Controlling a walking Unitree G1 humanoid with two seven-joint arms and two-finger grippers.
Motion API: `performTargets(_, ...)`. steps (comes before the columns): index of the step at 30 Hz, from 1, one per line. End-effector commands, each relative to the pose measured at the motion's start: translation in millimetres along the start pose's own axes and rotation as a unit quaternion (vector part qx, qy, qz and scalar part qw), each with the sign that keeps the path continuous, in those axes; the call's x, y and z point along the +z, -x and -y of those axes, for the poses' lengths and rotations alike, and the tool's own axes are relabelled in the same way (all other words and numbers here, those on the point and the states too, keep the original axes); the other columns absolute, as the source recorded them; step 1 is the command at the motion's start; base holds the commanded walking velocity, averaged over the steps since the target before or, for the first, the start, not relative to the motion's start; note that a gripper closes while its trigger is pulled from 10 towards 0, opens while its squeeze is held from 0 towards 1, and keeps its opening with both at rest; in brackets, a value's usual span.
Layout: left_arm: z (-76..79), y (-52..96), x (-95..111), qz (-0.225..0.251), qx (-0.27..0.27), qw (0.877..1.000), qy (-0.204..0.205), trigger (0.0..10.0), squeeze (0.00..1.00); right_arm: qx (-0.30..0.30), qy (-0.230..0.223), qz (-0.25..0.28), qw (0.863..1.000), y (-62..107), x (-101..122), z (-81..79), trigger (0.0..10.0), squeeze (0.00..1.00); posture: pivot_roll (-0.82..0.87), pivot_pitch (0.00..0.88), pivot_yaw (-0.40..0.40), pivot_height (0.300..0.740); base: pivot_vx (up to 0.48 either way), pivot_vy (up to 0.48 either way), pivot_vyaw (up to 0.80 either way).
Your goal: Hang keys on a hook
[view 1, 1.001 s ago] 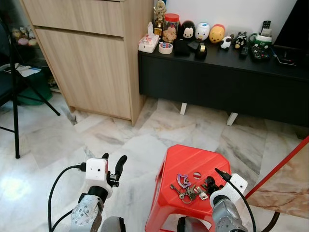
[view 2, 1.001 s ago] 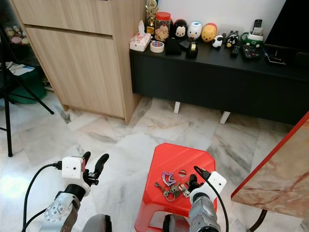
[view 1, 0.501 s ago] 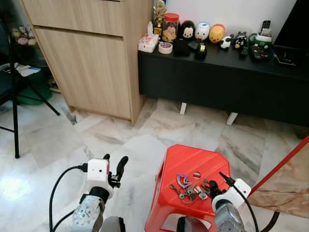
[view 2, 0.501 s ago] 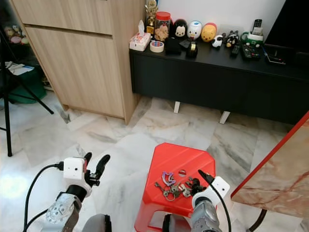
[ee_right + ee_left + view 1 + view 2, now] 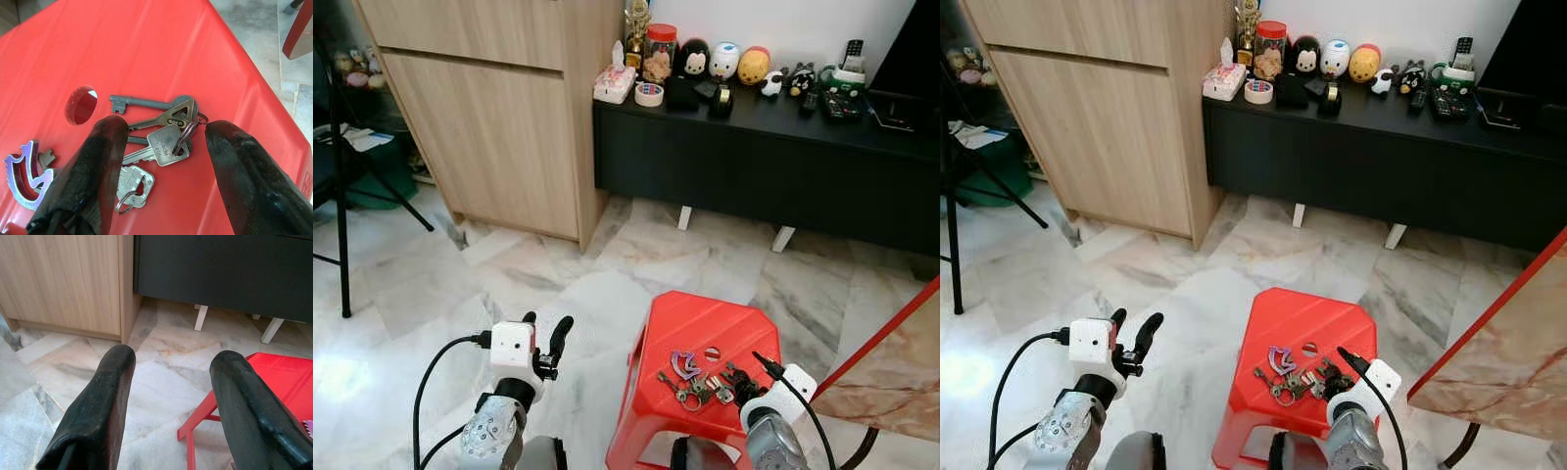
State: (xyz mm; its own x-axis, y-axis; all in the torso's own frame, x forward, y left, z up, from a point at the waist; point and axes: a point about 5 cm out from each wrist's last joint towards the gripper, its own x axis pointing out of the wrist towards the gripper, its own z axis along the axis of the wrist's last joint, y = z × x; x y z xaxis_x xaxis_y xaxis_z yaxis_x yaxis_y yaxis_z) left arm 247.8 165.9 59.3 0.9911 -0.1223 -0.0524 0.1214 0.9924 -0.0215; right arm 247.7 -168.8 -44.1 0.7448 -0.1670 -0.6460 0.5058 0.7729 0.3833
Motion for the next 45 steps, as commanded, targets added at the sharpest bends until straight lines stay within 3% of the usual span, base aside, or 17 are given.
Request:
performTargets(1, 1.8, 0.0, 3.4, 0.003, -0.003, 1.000, -0.009, 10.0, 0.00, -0.003, 0.009, -0.007, 1.000, -0.3, -0.8, 2.2, 10.0, 0.00, 0.04, 0.088, -0.101, 0.629, 0.000, 0.000, 0.00)
performTargets(21, 0.4, 6.4, 5.9, 0.002, -0.004, 1.000, -0.012, 10.0, 0.00, 0.000, 0.029, -0.010, 1.000, -0.2, -1.3, 8.1, 10.0, 0.00, 0.05, 0.141, -0.098, 0.629, 0.000, 0.000, 0.00)
performTargets(23, 0.6, 8.1, 5.4, 0.000, -0.003, 1.000, -0.011, 10.0, 0.00, 0.000, 0.030, -0.009, 1.000, -0.3, -0.7, 8.7, 9.4, 0.00, 0.06, 0.148, -0.098, 0.629, 0.000, 0.000, 0.00)
performTargets(25, 0.7, 8.5, 5.4, 0.000, -0.003, 1.000, -0.011, 10.0, 0.00, 0.001, 0.029, -0.007, 1.000, -0.4, 0.0, 8.3, 6.0, 0.00, 0.06, 0.150, -0.098, 0.629, 0.000, 0.000, 0.00)
performTargets(26, 0.7, 8.7, 5.4, -0.001, -0.003, 1.000, -0.011, 10.0, 0.00, 0.002, 0.029, -0.006, 1.000, -0.5, 0.2, 8.1, 6.0, 0.00, 0.06, 0.150, -0.098, 0.629, 0.000, 0.000, 0.00)
performTargets(27, 0.7, 9.0, 5.5, -0.001, -0.003, 1.000, -0.011, 10.0, 0.00, 0.004, 0.030, -0.005, 1.000, -0.7, 0.9, 7.3, 6.8, 0.00, 0.06, 0.151, -0.097, 0.629, 0.000, 0.000, 0.00)
performTargets(28, 0.8, 9.4, 5.6, -0.003, -0.003, 1.000, -0.011, 10.0, 0.00, 0.006, 0.035, -0.004, 0.999, -1.1, 2.1, 6.1, 10.0, 0.00, 0.06, 0.151, -0.097, 0.629, 0.000, 0.000, 0.00)
performTargets(35, 0.6, 8.1, 6.3, -0.001, -0.001, 1.000, -0.011, 10.0, 0.00, 0.026, 0.055, 0.003, 0.998, -1.6, 4.4, 0.9, 10.0, 0.00, 0.05, 0.153, -0.097, 0.629, 0.000, 0.000, 0.00)
performTargets(38, 0.6, 7.6, 7.4, 0.002, 0.001, 1.000, -0.010, 10.0, 0.00, 0.041, 0.084, 0.019, 0.995, -1.3, 6.6, -3.8, 10.0, 0.00, 0.05, 0.153, -0.096, 0.629, 0.000, 0.000, 0.00)
performTargets(45, 0.0, 7.8, 6.0, -0.002, 0.000, 1.000, -0.011, 10.0, 0.00, 0.047, 0.080, 0.017, 0.996, -1.2, 4.7, -8.3, 10.0, 0.00, 0.05, 0.151, -0.096, 0.629, 0.000, 0.000, 0.00)
